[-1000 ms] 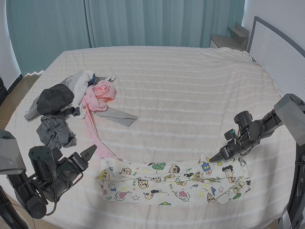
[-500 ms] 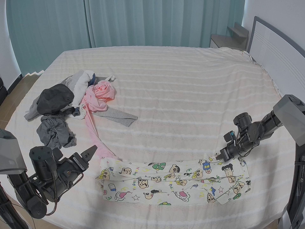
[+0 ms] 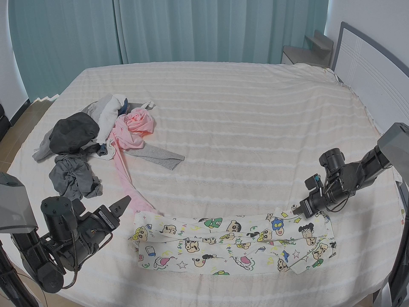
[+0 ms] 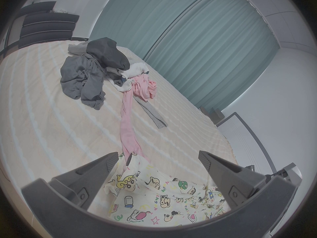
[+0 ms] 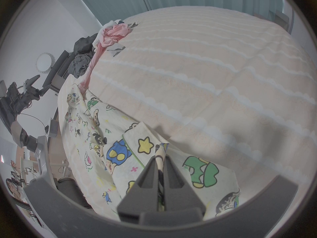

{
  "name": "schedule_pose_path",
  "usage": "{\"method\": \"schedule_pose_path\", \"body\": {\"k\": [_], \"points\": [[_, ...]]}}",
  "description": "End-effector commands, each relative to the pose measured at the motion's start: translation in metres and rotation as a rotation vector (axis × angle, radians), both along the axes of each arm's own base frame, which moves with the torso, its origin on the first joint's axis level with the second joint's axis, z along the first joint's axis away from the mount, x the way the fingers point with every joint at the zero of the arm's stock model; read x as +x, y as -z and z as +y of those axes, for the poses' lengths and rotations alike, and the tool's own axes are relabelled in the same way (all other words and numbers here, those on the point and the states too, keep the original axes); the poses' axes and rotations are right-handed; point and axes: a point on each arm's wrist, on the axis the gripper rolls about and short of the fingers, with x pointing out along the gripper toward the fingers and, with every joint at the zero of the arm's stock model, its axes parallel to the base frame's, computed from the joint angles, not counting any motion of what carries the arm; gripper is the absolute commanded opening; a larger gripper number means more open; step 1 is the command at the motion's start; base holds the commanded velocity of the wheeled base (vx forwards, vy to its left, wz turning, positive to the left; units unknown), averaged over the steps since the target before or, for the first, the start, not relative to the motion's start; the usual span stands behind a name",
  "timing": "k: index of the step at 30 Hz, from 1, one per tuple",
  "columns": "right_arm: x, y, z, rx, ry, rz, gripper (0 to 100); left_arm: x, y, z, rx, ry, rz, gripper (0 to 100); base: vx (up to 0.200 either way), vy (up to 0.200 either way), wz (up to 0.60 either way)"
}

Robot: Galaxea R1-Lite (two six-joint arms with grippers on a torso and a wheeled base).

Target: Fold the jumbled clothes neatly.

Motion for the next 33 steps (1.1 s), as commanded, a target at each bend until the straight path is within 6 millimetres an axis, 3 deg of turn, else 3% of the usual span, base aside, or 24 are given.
{"method": "schedule_pose_path", "body": {"k": [1,9,15,23,33], "points": [[-0.022,-0.024,0.003,0.014,-0.020,-0.064,0,0.000,-0.001,0.000,-0.006,0.000,-0.015,100,0.000,0.000,0.00],[-0.046,-0.031,0.006,0.054,-0.056,-0.137,0,0.000,-0.002,0.000,-0.006,-0.002,-0.018,100,0.000,0.000,0.00],[-0.045,-0.022,0.006,0.073,-0.065,-0.150,0,0.000,-0.002,0.000,-0.006,-0.002,-0.018,100,0.000,0.000,0.00],[-0.026,0.013,0.009,0.075,-0.058,-0.164,0,0.000,-0.002,0.000,-0.006,0.000,-0.017,100,0.000,0.000,0.00],[-0.006,0.030,0.009,0.060,-0.004,-0.168,0,0.000,-0.001,0.000,-0.005,0.000,-0.014,100,0.000,0.000,0.00]]}}
